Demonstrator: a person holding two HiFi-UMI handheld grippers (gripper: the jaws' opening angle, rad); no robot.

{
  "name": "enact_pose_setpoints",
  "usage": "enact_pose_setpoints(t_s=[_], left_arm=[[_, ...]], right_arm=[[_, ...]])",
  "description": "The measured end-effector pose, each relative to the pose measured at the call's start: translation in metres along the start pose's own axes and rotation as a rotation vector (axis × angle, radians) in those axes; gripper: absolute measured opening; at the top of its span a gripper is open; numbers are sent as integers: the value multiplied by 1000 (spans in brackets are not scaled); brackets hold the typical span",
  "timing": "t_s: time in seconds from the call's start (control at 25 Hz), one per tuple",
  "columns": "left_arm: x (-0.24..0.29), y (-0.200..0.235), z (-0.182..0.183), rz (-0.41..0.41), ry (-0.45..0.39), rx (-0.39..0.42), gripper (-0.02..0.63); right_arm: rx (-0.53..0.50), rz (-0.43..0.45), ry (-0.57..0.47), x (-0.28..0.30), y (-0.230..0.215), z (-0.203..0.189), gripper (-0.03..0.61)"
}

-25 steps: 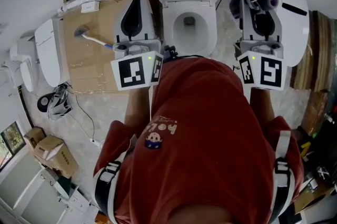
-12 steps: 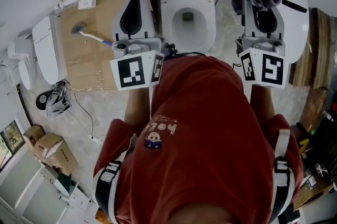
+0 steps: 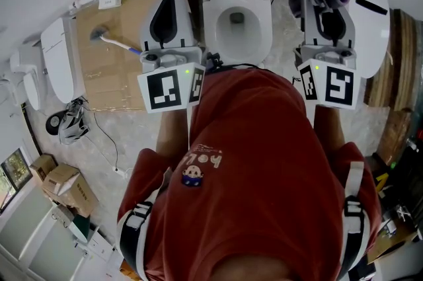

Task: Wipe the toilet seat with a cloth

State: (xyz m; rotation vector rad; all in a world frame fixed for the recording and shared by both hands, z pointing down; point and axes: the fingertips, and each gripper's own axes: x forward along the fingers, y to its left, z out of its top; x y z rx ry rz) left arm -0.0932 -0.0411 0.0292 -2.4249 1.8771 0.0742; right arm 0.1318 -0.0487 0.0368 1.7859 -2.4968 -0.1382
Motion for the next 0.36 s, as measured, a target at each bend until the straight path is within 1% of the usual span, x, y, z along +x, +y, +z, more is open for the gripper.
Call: enact_pose_setpoints(t_s=[0.36], left_arm=[[1,-1,-3,-3,5,0,14]], right_arm=[[0,1,8,0,0,-3,83]])
